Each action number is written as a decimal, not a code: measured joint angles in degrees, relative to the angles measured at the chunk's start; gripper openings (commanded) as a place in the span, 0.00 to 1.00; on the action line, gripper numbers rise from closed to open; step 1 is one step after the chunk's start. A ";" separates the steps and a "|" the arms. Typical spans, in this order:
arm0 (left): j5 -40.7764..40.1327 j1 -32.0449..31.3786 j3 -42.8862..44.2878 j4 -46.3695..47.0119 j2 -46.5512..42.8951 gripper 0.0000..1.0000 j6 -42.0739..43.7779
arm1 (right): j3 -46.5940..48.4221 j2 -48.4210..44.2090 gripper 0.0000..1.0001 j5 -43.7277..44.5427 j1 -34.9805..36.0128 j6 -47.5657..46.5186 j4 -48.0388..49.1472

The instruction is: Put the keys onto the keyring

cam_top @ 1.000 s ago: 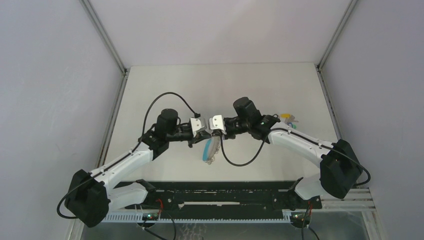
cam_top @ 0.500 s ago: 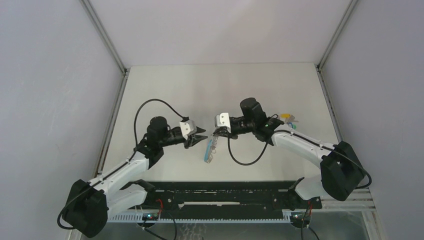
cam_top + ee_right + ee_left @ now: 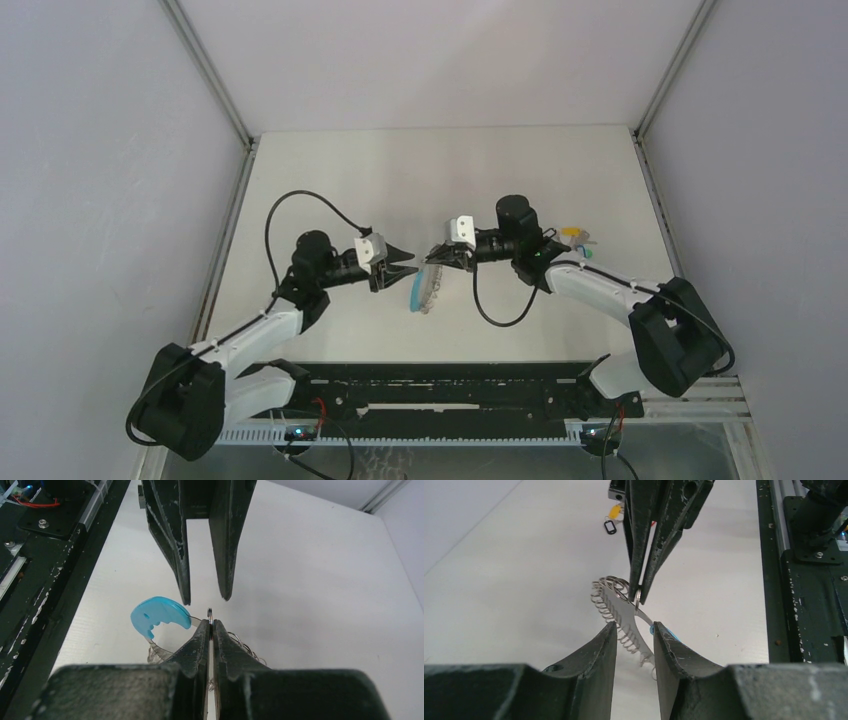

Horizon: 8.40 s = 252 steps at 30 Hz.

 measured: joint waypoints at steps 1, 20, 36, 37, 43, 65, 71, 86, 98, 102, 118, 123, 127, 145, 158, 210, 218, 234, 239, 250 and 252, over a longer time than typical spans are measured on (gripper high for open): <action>0.42 0.00 0.00 0.26 0.61 0.38 -0.37 | 0.02 0.24 0.00 -0.33 -0.11 0.31 0.92; 1.27 0.00 0.04 1.57 3.56 0.30 -1.81 | -0.20 3.72 0.00 -2.54 -0.39 1.68 4.92; 1.29 -0.87 0.24 -0.59 4.37 0.26 -0.98 | -0.20 3.72 0.00 -3.13 0.33 1.70 4.94; 1.27 -0.98 0.33 -0.70 4.37 0.26 -0.83 | -0.20 3.72 0.00 -3.13 0.37 1.70 4.94; 1.16 -1.53 1.46 -1.14 4.37 0.14 -0.76 | -0.20 3.82 0.00 -3.23 0.66 1.73 4.92; -11.34 -7.23 7.30 -18.14 1.16 0.00 0.28 | -0.22 -2.89 0.46 8.98 3.52 2.16 -5.29; -20.15 -8.96 11.82 -26.77 0.66 0.00 -5.46 | -3.56 -10.16 0.56 16.17 5.53 6.54 -6.58; -31.71 -9.66 24.30 -52.00 -0.52 0.00 -14.91 | -13.62 -10.69 0.59 32.98 15.45 19.26 9.49; -31.80 -9.66 27.71 -59.95 2.16 0.00 -17.92 | -13.77 -0.07 0.41 38.14 18.38 19.93 19.37; -30.71 -9.66 28.35 -61.02 2.56 0.00 -18.53 | -13.77 0.61 0.16 38.86 18.38 18.43 19.37; -28.11 -9.64 31.21 -64.32 6.36 0.00 -19.54 | -13.77 -1.44 0.00 43.50 18.91 10.93 16.70; -25.42 -9.49 31.61 -64.61 8.44 0.00 -19.50 | -13.77 -1.77 0.04 44.33 19.04 8.61 15.43; -23.87 -9.35 31.80 -65.37 10.62 0.00 -19.32 | -13.86 -1.77 0.14 44.19 19.06 6.64 13.51; -15.80 -7.63 32.59 -62.99 13.73 0.00 -24.76 | -22.93 -16.63 0.39 36.33 15.47 0.74 17.79; -11.91 -5.84 30.01 -53.57 13.68 0.00 -40.19 | -23.06 -19.32 0.35 32.85 14.99 -3.04 17.77; -5.25 -4.22 18.60 -39.30 11.87 0.00 -71.14 | -24.61 -19.08 0.24 34.93 19.41 -6.12 17.35; -5.35 -4.07 17.29 -37.51 11.28 0.00 -72.89 | -24.63 -15.43 0.24 38.77 20.96 -7.19 19.26; -7.02 -3.58 14.71 -34.95 9.42 0.00 -75.41 | -24.63 -9.44 0.20 44.72 22.75 -8.63 27.69; -7.67 -3.56 13.09 -33.09 8.44 0.00 -77.37 | -24.63 -7.82 0.20 45.90 23.21 -8.63 30.01; -9.81 -3.58 12.68 -31.32 8.17 0.01 -79.91 | -24.63 -4.35 0.00 49.07 23.76 -9.31 34.16; -9.88 -3.58 12.68 -31.34 7.69 0.04 -80.00 | -24.63 -4.37 0.00 49.11 23.87 -9.38 34.49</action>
